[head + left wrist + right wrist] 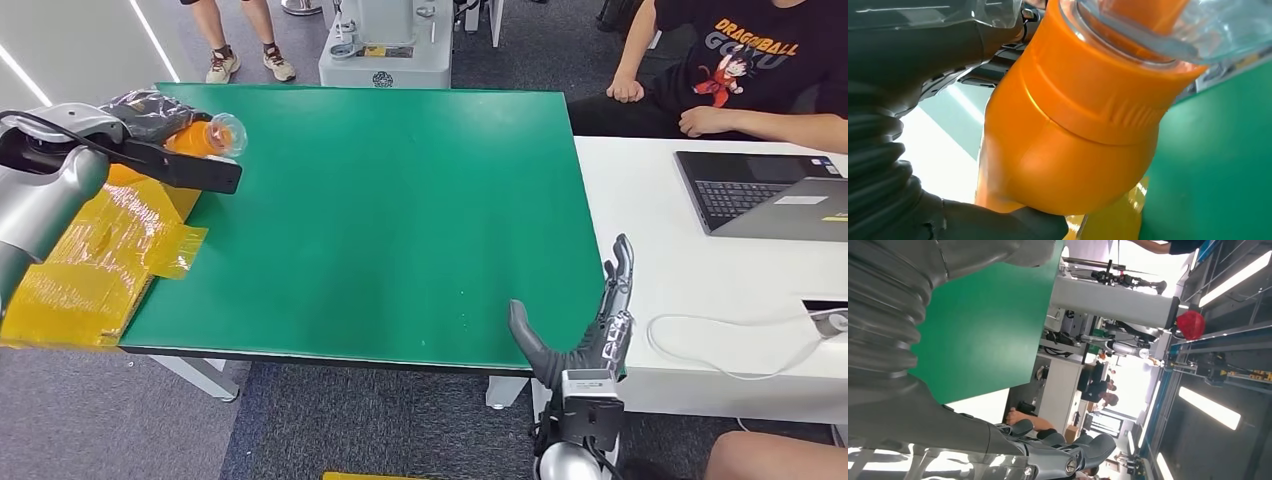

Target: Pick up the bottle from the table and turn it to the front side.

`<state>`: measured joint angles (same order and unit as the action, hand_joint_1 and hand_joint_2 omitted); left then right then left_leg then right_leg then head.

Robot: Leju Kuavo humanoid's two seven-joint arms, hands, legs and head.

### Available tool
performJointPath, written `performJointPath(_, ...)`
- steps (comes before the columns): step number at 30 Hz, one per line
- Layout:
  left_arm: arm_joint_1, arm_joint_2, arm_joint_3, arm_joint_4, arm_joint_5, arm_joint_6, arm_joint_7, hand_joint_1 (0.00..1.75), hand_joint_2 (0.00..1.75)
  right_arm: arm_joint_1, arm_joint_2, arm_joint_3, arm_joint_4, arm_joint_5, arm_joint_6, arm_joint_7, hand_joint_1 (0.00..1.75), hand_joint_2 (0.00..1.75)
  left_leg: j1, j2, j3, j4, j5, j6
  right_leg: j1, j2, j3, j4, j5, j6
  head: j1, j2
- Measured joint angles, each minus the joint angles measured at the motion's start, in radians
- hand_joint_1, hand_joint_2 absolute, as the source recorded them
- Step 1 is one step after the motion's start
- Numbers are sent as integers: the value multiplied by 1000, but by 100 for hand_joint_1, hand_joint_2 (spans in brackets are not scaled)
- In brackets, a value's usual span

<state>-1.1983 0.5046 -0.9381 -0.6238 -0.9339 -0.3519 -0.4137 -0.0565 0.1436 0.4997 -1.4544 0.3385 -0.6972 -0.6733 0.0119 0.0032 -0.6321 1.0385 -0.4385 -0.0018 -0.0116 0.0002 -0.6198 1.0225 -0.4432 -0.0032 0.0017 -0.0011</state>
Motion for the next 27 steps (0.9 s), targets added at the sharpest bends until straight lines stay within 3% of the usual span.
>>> performJointPath(6,-8,11,-57,37,11,-25,3,175,175,12,-5,-1,-21,7,-2,0,0,175,0,0,0,0,0,0,0,0,0,0,0,0,0,0)
performJointPath(17,14,-2,-131,104,43,26,3,175,175,17,-7,-1,-34,8,-1,7,0,175,0,0,0,0,0,0,0,0,0,0,0,0,0,0)
performJointPath(27,85,-51,-166,160,40,101,3,175,175,23,-7,-1,-38,5,0,13,0,175,0,0,0,0,0,0,0,0,0,0,0,0,0,0)
